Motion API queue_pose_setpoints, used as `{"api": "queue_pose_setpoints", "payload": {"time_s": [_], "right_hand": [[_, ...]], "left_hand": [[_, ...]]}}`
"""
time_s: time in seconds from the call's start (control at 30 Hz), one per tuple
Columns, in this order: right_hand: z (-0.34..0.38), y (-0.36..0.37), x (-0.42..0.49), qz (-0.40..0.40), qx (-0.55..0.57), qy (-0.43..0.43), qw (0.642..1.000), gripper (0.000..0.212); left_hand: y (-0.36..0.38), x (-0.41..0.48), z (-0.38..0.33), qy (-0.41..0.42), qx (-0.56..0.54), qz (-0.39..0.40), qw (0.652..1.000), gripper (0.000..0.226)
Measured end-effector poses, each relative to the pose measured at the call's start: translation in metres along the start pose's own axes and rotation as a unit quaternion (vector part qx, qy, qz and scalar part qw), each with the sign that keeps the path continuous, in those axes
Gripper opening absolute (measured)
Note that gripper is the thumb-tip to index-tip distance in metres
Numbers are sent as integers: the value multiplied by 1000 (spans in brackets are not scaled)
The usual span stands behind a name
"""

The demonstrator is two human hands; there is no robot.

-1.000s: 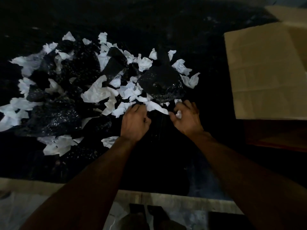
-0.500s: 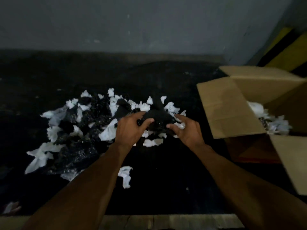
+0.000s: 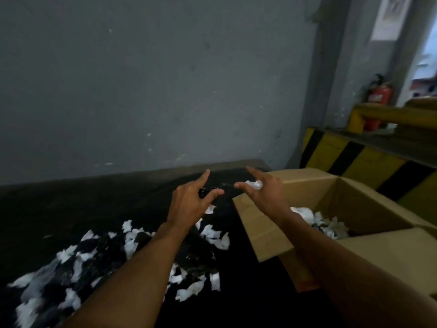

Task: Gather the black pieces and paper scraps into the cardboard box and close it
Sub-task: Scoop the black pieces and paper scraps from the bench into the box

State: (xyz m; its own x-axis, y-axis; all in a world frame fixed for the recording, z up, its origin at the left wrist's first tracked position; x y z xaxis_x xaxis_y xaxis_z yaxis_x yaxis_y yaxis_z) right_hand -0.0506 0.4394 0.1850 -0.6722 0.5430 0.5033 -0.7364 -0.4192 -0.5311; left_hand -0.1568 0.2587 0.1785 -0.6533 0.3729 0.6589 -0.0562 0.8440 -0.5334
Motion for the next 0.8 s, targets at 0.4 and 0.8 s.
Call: {"api": "queue_pose_setpoints", "payload": {"time_s": [0.4, 0.8], "right_hand": [[-169, -177, 31, -100, -59, 69, 991, 62], [-316, -223, 76, -29, -49, 84, 995, 55]], "left_hand": [[184, 32, -159, 56, -48, 25, 997, 67], [330, 12, -203, -79, -30, 95, 992, 64]]}}
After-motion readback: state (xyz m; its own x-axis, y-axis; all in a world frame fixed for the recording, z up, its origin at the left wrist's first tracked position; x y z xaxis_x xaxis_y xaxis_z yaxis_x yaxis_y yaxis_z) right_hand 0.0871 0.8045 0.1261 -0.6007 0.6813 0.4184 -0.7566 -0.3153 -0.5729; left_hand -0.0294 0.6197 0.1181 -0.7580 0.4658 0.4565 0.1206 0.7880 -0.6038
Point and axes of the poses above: each hand's wrist, its own x-axis towards the middle knuckle, its own y-axis out of the palm, z = x × y, the point moved 7 cm from there along x, towards the middle knuckle, and after that the axes turned 5 degrees about -z, right-handed, at the moved point
